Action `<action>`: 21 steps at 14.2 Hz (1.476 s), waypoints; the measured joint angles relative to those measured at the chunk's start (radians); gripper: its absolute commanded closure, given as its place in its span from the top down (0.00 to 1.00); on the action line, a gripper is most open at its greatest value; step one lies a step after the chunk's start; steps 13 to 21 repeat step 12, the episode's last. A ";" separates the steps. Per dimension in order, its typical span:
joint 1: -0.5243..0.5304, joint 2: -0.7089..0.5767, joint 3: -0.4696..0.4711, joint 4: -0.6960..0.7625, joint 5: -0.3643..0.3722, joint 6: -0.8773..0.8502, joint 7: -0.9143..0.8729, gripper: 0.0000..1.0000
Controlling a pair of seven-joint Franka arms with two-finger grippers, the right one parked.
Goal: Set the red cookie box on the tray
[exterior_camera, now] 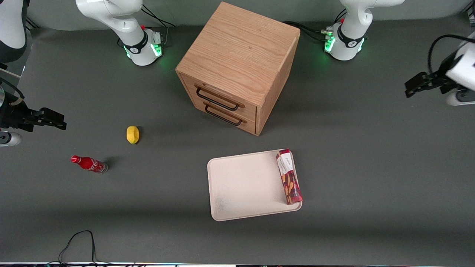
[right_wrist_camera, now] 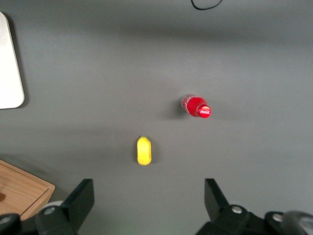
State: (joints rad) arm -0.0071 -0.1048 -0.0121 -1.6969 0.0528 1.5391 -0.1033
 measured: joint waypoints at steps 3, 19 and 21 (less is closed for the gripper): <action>0.071 0.006 -0.053 0.022 0.000 -0.004 0.006 1.00; -0.008 0.014 0.020 0.032 0.000 -0.024 0.006 1.00; -0.008 0.014 0.020 0.032 0.000 -0.024 0.006 1.00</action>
